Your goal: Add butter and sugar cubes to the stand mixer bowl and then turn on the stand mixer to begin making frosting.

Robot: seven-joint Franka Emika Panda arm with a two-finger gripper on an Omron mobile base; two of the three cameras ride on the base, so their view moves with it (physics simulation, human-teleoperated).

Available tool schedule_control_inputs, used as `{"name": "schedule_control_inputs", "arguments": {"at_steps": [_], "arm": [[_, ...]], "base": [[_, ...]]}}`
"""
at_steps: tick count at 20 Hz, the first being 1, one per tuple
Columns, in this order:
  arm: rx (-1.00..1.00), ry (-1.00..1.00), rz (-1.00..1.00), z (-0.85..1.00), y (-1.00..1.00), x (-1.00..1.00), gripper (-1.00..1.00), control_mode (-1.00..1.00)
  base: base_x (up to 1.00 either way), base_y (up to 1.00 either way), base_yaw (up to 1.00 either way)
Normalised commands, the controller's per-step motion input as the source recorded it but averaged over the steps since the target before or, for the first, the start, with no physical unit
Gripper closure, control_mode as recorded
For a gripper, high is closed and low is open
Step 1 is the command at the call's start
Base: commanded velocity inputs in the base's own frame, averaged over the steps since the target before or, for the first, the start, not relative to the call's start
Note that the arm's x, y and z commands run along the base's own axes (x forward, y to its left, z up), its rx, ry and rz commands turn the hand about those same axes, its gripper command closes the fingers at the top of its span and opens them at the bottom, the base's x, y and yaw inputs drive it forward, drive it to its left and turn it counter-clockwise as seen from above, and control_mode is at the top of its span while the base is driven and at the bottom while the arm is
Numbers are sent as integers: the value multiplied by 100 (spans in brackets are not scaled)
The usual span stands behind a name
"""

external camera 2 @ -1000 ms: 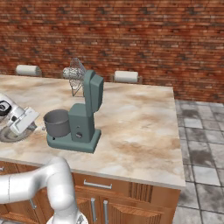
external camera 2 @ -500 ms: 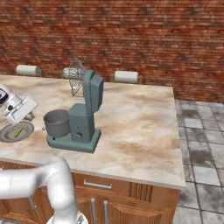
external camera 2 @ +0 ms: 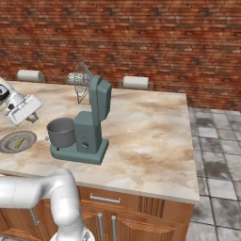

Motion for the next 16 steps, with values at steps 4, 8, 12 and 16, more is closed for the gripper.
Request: {"name": "schedule_control_inputs", "arguments": {"at_steps": [4,8,12,16], "arm": [[-4,-5,-8,-1,-64,8,100,-100],[-10,-14,-7,-6,-65,0,100,-100],[-10,-15,-8,0,-51,0,100,-100],[-7,-4,-6,-7,-48,3,100,-100]], "base": [[0,0,0],[0,0,0],[0,0,0],[0,0,0]]}}
